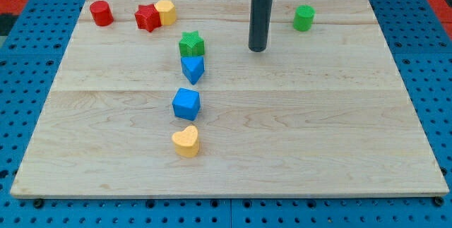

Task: Move green star to the left of the green circle

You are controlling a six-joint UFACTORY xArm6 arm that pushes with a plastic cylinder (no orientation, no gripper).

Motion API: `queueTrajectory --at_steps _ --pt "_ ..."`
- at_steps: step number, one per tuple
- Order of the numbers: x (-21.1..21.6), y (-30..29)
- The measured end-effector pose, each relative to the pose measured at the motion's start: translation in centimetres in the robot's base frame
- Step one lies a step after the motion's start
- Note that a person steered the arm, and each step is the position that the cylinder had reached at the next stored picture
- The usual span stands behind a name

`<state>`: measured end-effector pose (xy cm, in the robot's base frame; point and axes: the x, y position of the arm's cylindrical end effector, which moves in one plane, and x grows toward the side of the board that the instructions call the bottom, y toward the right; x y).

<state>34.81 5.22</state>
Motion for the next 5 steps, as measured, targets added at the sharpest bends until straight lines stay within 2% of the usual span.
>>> queueTrajectory --at_steps 3,4,5 --pt "-0.2 -2.8" --pt "1.0 -4.7" --pt "1.2 -10.5"
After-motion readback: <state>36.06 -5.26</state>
